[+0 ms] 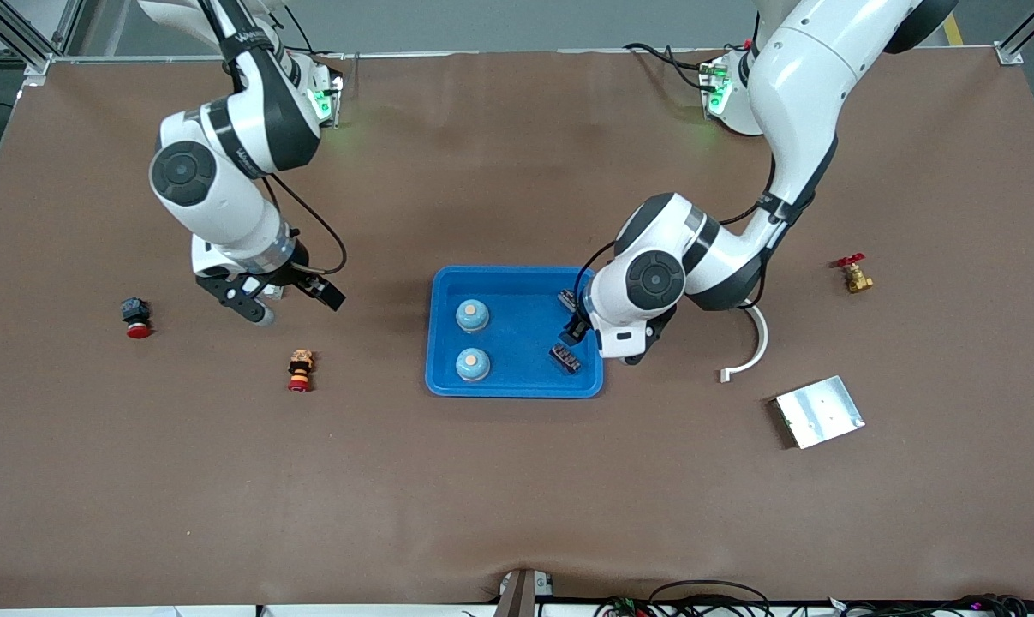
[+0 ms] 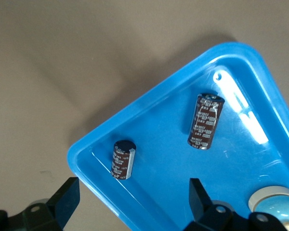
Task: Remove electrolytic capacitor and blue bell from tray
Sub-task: 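Move the left gripper to a capacitor while the right gripper reaches a bell, then close the left gripper on the black capacitor while the right gripper grips the bell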
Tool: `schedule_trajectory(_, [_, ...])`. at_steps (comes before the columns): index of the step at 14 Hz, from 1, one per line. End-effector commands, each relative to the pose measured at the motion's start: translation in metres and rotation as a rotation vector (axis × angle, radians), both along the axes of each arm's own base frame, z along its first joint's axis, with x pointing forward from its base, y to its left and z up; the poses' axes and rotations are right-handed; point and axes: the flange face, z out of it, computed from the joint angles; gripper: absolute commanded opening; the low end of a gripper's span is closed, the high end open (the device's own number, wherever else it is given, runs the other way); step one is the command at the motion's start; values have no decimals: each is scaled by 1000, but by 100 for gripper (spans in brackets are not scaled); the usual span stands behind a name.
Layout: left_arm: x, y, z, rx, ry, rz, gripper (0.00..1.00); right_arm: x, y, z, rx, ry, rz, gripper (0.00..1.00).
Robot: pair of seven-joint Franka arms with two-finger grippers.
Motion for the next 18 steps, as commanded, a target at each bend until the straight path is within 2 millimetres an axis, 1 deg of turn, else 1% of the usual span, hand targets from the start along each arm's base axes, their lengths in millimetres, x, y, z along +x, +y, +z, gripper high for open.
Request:
schedule_trajectory(1, [-7, -15, -13, 22, -1, 6, 100, -10, 41, -19, 12, -13, -59, 100])
schedule_trajectory(3, [-13, -19, -27, 32, 21, 6, 100, -17, 74, -33, 35, -38, -106, 100])
schedule_trajectory(4, [-15, -20, -34, 34, 30, 3, 100, -19, 87, -42, 44, -46, -123, 100])
schedule_trajectory(6, [-18, -22, -45, 38, 43, -1, 100, -21, 106, -58, 58, -52, -159, 100])
schedule_trajectory(7, [-19, -23, -50, 40, 49, -2, 100, -22, 120, -64, 61, -48, -177, 100])
schedule_trajectory(8, [-16, -18, -57, 47, 50, 7, 100, -22, 134, -73, 54, -38, -198, 100])
schedule_trajectory(9, [-17, -23, -60, 47, 32, 3, 100, -20, 146, -80, 53, -34, -220, 100])
schedule_trajectory(10, [-17, -24, -64, 55, 17, 4, 100, -18, 154, -88, 53, -27, -226, 100])
schedule_trajectory(12, [-19, -26, -71, 71, 2, 9, 100, -12, 166, -98, 57, -23, -229, 100])
schedule_trajectory(14, [-19, -28, -76, 66, 1, 14, 100, -12, 183, -110, 54, -16, -234, 100])
schedule_trajectory(17, [-20, -29, -78, 61, 2, 17, 100, -14, 193, -131, 44, 0, -253, 100])
schedule_trajectory(18, [-19, -28, -78, 60, 3, 19, 100, -14, 200, -137, 42, 1, -259, 100])
